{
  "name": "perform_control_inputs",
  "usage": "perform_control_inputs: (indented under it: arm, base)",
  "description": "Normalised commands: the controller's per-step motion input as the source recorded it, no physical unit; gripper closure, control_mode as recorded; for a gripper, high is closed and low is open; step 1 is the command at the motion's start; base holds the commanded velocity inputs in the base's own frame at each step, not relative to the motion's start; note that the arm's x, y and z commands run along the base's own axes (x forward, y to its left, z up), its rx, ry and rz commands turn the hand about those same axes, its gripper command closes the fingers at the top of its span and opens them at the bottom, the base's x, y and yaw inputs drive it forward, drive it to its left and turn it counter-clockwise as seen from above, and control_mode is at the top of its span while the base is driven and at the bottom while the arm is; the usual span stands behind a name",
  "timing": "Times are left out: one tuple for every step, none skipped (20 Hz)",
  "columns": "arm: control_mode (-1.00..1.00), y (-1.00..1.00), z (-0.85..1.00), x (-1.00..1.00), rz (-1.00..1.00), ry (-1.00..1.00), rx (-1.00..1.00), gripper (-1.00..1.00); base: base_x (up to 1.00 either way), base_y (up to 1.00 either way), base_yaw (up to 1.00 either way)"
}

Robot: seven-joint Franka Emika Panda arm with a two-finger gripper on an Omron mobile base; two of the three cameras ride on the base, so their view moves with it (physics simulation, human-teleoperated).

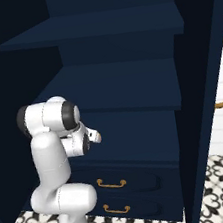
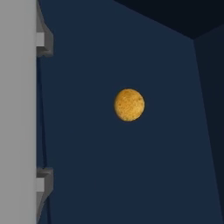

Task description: Open the cabinet, pick up the bread from the cabinet and place it in the basket. Then move the basket to the dining counter.

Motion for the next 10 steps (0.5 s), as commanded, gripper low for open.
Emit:
perform_control_inputs:
  arm:
    - [-1.0, 0.01, -0.37, 0.11, 0.0, 0.0, 0.0, -1.0]
    - [-1.0, 0.05, -0.33, 0.15, 0.0, 0.0, 0.0, -1.0]
    - [-1.0, 0.1, -0.21, 0.14, 0.0, 0.0, 0.0, -1.0]
    - [-1.0, 0.14, -0.11, 0.06, 0.0, -0.02, 0.0, -1.0]
    - [-1.0, 0.15, -0.09, 0.01, 0.0, -0.04, 0.0, -1.0]
    - [-1.0, 0.16, -0.1, 0.12, 0.0, 0.0, 0.0, -1.0]
    - [-1.0, 0.17, -0.09, 0.13, 0.0, -0.01, 0.0, -1.0]
    - [-1.0, 0.16, -0.06, 0.16, 0.0, -0.02, 0.0, -1.0]
    - [-1.0, 0.19, -0.08, 0.19, 0.0, -0.01, 0.0, -1.0]
    - [-1.0, 0.16, -0.11, 0.21, 0.0, -0.01, 0.0, -1.0]
  base:
    - [0.0, 0.0, 0.0]
    - [0.0, 0.0, 0.0]
    - [0.0, 0.0, 0.0]
    - [0.0, 0.0, 0.0]
    - [0.0, 0.0, 0.0]
    - [0.0, 0.0, 0.0]
    - [0.0, 0.0, 0.0]
    - [0.0, 0.0, 0.0]
    - [0.0, 0.0, 0.0]
    - [0.0, 0.0, 0.0]
